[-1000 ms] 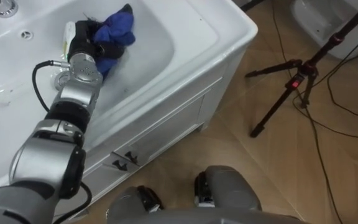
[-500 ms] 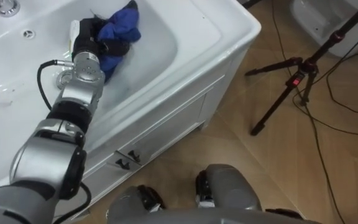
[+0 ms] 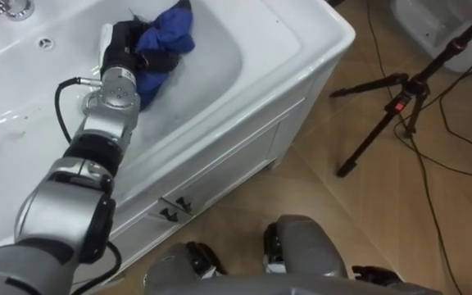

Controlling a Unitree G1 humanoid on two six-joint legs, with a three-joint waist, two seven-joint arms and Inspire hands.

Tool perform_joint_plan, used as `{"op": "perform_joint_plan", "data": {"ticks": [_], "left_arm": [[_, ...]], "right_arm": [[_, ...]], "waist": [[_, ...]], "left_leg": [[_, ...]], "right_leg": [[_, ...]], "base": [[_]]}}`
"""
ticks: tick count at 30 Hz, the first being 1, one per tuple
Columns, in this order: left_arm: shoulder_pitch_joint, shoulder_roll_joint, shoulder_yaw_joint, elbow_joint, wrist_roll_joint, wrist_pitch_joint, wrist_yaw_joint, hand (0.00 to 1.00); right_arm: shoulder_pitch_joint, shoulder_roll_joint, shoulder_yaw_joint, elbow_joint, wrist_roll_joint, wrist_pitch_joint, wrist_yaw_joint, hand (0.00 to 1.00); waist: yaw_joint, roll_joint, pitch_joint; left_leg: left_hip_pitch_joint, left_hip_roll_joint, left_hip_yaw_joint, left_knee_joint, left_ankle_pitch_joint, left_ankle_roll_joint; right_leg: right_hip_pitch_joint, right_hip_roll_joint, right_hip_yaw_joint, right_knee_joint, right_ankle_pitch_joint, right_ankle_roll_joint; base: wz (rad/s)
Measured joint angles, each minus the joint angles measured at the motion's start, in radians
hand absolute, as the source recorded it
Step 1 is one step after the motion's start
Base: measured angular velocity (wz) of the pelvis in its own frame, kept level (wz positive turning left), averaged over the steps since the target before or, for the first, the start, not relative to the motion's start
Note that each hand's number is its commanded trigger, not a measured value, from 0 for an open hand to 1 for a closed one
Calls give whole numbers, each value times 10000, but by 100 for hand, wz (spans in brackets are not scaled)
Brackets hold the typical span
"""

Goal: Wipe basin

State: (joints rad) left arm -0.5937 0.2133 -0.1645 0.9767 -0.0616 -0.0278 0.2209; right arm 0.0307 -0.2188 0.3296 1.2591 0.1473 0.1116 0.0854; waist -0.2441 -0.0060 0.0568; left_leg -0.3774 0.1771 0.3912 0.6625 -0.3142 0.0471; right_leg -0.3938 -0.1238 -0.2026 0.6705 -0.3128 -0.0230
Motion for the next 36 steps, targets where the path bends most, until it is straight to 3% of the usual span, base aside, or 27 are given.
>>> {"op": "perform_joint_plan", "data": {"ticks": [4,6,8,10,11,13,17,19,21,23,26,29,31,33,36], "left_arm": [[95,116,11,357,362,-318,-207,100],[315,106,55,498,604,-531,-207,100],[572,27,51,499,922,-669,-234,100],[876,15,41,501,1138,-684,-354,100],[1070,4,47,500,1379,-688,-373,100],[1332,-57,53,564,1698,-717,-377,100],[1946,-76,353,597,2621,-1008,-367,100],[2148,-42,451,599,2925,-1073,-344,100],[2363,34,523,598,3364,-1103,-298,100],[2594,47,1061,593,4299,-1111,-212,100],[2989,88,1619,338,5299,-1125,40,100],[3325,134,1669,-256,6256,-1105,127,100],[3523,251,1711,-624,7004,-1088,131,100],[3686,457,1722,-859,7435,-1062,200,100],[4249,746,2061,-1569,7994,-824,326,100]], "right_arm": [[-96,-9,-13,-171,-290,148,-172,0],[-148,-4,-21,-177,-547,145,-177,0],[-124,-3,-76,-178,-729,150,-209,0],[-99,-5,-106,-193,-793,195,-223,0],[-54,2,-207,-231,-799,197,-237,0],[16,-5,-494,-217,-738,194,-367,0],[112,-14,-905,-238,-731,98,-834,0],[91,-23,-1062,-239,-742,26,-875,0],[168,-38,-1241,-278,-744,-169,-901,0],[362,-54,-1406,-334,-822,-298,-926,0],[522,-179,-1650,-498,-814,-327,-884,0],[680,-233,-2144,-642,-859,-458,-852,0],[721,-236,-2389,-837,-802,-550,-838,0],[849,-238,-2432,-871,-769,-682,-834,0],[1039,-232,-2762,-965,-739,-732,-749,0]], "waist": [[71,-90,-17],[103,-163,-77],[192,-164,-222],[347,-170,-281],[420,-198,-351],[614,-221,-368],[1146,-111,-480],[1163,-29,-527],[1411,23,-539],[1688,75,-566],[1859,220,-624],[2025,362,-654],[2068,416,-630],[2128,447,-547],[2172,517,-559]], "left_leg": [[188,-3,80,-122,8,-21],[374,-81,90,-270,34,-56],[425,-154,50,-393,61,-76],[568,-185,64,-512,78,-91],[711,-227,23,-653,108,-108],[1052,-327,23,-870,141,-131],[1424,-384,-23,-1295,208,-227],[1499,-528,-166,-1456,285,-241],[1748,-547,-175,-1669,358,-295],[1871,-545,-365,-1834,405,-381],[1905,-579,-645,-1876,450,-453],[1973,-655,-787,-1987,486,-496],[1993,-682,-944,-2037,493,-509],[2143,-702,-989,-2139,510,-539],[2123,-702,-1075,-2164,522,-561]], "right_leg": [[134,29,53,-81,8,-3],[330,8,45,-160,2,13],[476,36,28,-284,-2,61],[678,34,-36,-483,51,57],[823,34,-110,-587,46,69],[1166,61,-130,-807,58,98],[1585,121,-155,-1240,98,145],[1782,91,-335,-1387,126,161],[2057,147,-376,-1642,158,164],[2408,204,-572,-1996,174,144],[2668,233,-843,-2279,180,140],[2819,253,-1001,-2405,177,145],[2917,267,-1079,-2433,176,146],[3114,279,-1143,-2538,177,146],[3228,296,-1274,-2746,175,146]], "base": [[-5],[2],[7],[2],[9],[4],[0],[25],[11],[18],[29],[15],[13],[11],[13]]}}
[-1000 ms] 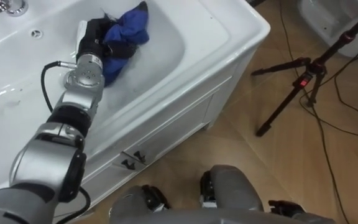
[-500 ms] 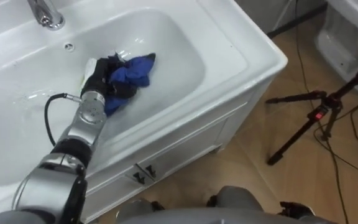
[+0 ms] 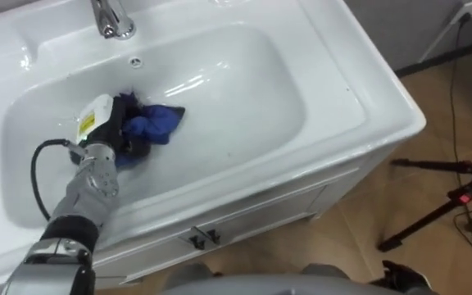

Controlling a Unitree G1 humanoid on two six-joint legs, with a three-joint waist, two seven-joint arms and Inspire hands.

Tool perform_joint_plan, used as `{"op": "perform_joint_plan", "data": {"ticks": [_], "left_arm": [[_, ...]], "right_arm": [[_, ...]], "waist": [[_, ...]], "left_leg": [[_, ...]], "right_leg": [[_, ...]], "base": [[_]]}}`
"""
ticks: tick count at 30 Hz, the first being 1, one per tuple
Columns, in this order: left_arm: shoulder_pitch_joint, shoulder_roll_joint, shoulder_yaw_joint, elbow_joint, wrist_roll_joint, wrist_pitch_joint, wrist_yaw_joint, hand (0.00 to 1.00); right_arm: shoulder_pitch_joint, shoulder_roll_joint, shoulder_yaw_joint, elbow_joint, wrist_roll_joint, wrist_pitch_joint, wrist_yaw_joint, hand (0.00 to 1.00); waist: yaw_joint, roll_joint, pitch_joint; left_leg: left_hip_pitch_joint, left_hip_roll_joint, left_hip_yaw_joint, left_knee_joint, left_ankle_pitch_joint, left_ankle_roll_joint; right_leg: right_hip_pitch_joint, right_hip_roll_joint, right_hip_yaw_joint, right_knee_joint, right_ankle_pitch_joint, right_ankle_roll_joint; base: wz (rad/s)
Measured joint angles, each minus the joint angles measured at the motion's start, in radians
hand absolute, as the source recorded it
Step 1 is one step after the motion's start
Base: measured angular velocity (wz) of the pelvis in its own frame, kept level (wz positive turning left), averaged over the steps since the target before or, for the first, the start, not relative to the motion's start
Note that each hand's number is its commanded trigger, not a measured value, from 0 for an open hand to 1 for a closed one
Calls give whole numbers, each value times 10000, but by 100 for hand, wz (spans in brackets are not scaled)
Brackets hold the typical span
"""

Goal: Wipe basin

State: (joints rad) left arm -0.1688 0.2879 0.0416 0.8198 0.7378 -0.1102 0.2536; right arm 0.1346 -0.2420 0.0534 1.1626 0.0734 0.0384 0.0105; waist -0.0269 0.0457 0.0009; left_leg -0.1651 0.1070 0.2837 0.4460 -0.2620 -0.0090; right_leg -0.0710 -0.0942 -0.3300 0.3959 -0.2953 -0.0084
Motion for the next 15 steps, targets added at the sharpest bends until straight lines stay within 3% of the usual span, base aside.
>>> {"op": "perform_joint_plan", "data": {"ticks": [3,5,7,12,14,15], "left_arm": [[142,489,364,-314,733,280,0,100],[157,1007,418,-459,1217,554,12,100],[158,1245,626,-549,1716,578,46,100],[131,2162,924,-1437,1979,765,295,100],[56,2525,1101,-1603,1965,1114,494,100],[30,2573,1143,-1612,1969,1188,502,100]], "right_arm": [[146,-43,-396,4,-34,-49,196,0],[181,-257,-393,8,-20,-63,410,0],[252,-471,-404,12,-129,-65,532,0],[438,-741,-804,23,-211,-59,601,0],[455,-774,-807,88,-208,-32,676,0],[458,-773,-807,117,-208,-26,686,0]], "waist": [[69,23,12],[85,120,55],[91,244,67],[209,440,4],[151,466,12],[134,471,13]], "left_leg": [[-86,-7,-122,25,6,-12],[-85,-26,-182,20,7,-13],[-96,-91,-291,14,7,-13],[-142,-176,-474,-27,23,-16],[-75,-218,-542,-58,56,-7],[-33,-223,-539,-64,56,-7]], "right_leg": [[15,-16,-61,-83,-35,12],[76,-2,-106,-156,-33,14],[122,16,-194,-151,-41,27],[55,-88,-295,-3,-62,63],[185,-86,-332,-2,-63,64],[221,-87,-304,-2,-63,65]], "base": [[15],[7],[13],[9],[11],[7]]}}
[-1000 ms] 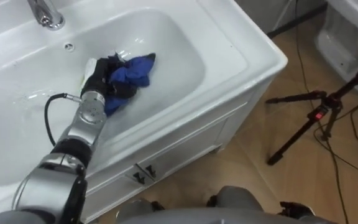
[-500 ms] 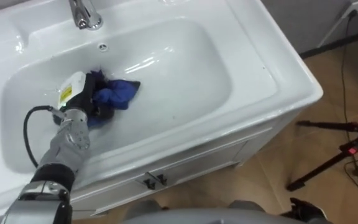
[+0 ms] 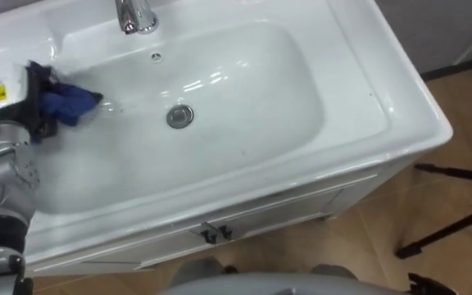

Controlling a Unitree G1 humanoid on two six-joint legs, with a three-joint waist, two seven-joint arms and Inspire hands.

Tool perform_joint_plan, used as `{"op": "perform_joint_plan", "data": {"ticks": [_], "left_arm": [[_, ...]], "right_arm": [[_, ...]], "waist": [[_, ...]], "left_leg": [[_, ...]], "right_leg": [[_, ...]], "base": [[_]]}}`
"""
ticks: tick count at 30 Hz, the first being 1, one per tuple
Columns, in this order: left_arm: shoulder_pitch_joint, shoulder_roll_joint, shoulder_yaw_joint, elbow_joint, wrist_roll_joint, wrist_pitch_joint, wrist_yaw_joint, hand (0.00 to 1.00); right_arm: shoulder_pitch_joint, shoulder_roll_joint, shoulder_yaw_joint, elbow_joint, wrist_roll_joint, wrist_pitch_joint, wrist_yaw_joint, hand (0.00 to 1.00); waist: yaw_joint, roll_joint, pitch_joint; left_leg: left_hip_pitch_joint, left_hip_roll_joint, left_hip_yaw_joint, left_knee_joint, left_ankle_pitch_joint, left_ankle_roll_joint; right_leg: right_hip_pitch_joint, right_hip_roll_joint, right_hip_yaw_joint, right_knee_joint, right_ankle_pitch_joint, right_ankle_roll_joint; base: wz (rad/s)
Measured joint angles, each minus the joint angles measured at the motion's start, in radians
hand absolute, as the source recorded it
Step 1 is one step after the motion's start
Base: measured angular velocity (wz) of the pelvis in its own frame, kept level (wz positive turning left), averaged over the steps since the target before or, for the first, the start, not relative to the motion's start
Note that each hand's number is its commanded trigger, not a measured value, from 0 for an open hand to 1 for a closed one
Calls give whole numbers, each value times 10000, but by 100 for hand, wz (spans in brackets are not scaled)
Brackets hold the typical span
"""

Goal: Wipe basin

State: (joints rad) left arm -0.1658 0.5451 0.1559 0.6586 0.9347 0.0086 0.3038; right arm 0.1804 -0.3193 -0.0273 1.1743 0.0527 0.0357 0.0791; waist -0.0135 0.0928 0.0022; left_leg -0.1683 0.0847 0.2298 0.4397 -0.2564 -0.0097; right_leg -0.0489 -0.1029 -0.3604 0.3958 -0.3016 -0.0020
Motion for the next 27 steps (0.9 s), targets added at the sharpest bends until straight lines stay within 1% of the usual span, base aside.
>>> {"op": "perform_joint_plan", "data": {"ticks": [1,2,3,6,8,12,17,21,25,27], "left_arm": [[-29,78,50,-9,133,170,2,100],[-30,180,82,-11,229,248,2,100],[-29,222,90,-11,232,293,2,100],[-28,246,187,-11,246,575,-5,100],[-27,247,187,-11,395,745,-15,100],[-27,246,252,-11,499,954,-16,100],[-62,247,264,-12,525,1034,-16,100],[-101,247,296,-156,525,1034,-17,100],[-100,247,302,-923,518,1038,-13,100],[-99,247,302,-1021,510,1035,0,100]], "right_arm": [[-3,-8,-18,83,-24,12,26,0],[-5,-8,-129,156,-128,15,63,0],[-5,-9,-174,202,-178,17,76,0],[89,-23,-387,296,-237,101,78,0],[216,-24,-387,282,-258,102,80,0],[350,-27,-387,284,-454,104,92,0],[344,-27,-386,232,-653,98,102,0],[340,-41,-386,189,-666,89,95,0],[337,-63,-386,181,-592,86,89,0],[342,-73,-386,179,-564,78,83,0]], "waist": [[20,15,7],[44,55,25],[56,73,36],[115,158,77],[161,186,71],[176,203,60],[178,233,43],[189,193,40],[201,82,31],[187,76,35]], "left_leg": [[55,-8,7,4,0,0],[62,-10,12,26,-1,1],[59,-11,12,36,-1,1],[73,-14,4,71,2,10],[90,-12,-9,50,7,19],[123,-25,-29,18,21,38],[164,-75,-61,-6,22,39],[183,-88,-78,-13,22,39],[257,-104,-101,-98,35,40],[380,-111,-103,-124,35,40]], "right_leg": [[48,-1,11,-13,0,0],[71,-1,9,-42,-3,5],[67,-1,11,-44,-3,7],[66,-24,22,-116,-19,31],[80,-28,43,-137,-19,30],[97,-21,38,-130,-17,28],[110,-26,42,-101,-22,37],[122,-31,43,-87,-27,45],[202,-27,66,-140,-26,45],[325,-25,72,-187,-26,47]], "base": [[0],[0],[0],[0],[0],[0],[0],[0],[0],[0]]}}
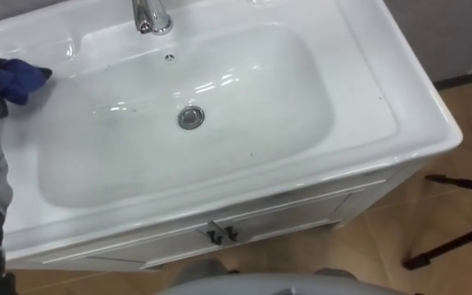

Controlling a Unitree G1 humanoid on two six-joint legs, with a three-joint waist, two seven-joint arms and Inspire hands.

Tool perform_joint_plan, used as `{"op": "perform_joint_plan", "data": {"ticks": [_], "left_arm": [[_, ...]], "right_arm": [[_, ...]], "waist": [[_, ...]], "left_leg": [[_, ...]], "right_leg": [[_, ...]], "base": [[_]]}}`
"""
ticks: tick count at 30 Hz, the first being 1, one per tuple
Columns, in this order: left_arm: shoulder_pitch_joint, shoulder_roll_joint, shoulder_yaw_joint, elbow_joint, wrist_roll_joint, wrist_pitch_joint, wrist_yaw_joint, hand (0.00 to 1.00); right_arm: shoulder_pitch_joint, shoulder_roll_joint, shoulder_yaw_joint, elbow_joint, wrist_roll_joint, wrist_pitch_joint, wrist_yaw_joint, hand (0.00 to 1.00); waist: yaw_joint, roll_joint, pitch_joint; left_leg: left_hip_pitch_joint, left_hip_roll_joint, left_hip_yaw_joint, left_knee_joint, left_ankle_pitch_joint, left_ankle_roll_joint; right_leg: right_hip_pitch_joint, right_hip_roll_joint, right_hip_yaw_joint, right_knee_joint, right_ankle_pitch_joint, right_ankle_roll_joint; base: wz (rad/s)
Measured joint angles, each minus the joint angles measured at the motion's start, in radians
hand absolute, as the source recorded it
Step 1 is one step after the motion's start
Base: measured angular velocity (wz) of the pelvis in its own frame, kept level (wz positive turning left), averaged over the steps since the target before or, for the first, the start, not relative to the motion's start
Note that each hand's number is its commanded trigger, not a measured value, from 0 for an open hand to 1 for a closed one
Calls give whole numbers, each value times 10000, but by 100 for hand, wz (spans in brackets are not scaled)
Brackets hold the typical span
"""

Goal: Wipe basin

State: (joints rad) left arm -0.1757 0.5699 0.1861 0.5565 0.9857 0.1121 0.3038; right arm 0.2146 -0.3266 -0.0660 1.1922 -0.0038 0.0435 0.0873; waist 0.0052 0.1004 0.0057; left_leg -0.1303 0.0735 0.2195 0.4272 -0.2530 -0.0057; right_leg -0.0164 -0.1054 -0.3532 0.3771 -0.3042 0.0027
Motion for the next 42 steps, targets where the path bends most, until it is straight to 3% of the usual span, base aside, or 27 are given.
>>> {"op": "perform_joint_plan", "data": {"ticks": [17,19,23,28,35,42], "left_arm": [[197,-65,-70,-1916,-2,-91,783,100],[275,-180,-75,-1928,-37,-82,824,100],[552,-806,-79,-2067,-116,-69,918,100],[868,-1236,-152,-2115,-143,-89,985,100],[1018,-1269,-286,-2114,-1238,-97,1016,100],[1301,-1270,-286,-2112,-1328,-72,1009,100]], "right_arm": [[42,7,26,-142,423,-70,-7,0],[20,15,27,-142,421,-70,-24,0],[18,124,26,-122,373,-73,-124,0],[123,125,25,-113,326,8,-213,0],[447,129,14,-274,319,42,-331,0],[495,129,5,-379,279,227,-336,0]], "waist": [[-105,34,5],[-200,34,8],[-417,35,5],[-632,-25,19],[-631,-109,-24],[-515,-159,-53]], "left_leg": [[323,-29,30,-227,25,-43],[440,-41,90,-348,33,-57],[585,-39,140,-385,38,-65],[629,-35,182,-388,43,-72],[749,-28,310,-494,42,-74],[892,-19,298,-537,45,-83]], "right_leg": [[364,28,-31,-194,15,12],[419,21,7,-215,15,13],[551,31,138,-385,11,19],[523,113,309,-347,12,18],[518,158,534,-392,20,13],[759,211,504,-594,45,9]], "base": [[1],[-5],[-5],[-5],[-6],[1]]}}
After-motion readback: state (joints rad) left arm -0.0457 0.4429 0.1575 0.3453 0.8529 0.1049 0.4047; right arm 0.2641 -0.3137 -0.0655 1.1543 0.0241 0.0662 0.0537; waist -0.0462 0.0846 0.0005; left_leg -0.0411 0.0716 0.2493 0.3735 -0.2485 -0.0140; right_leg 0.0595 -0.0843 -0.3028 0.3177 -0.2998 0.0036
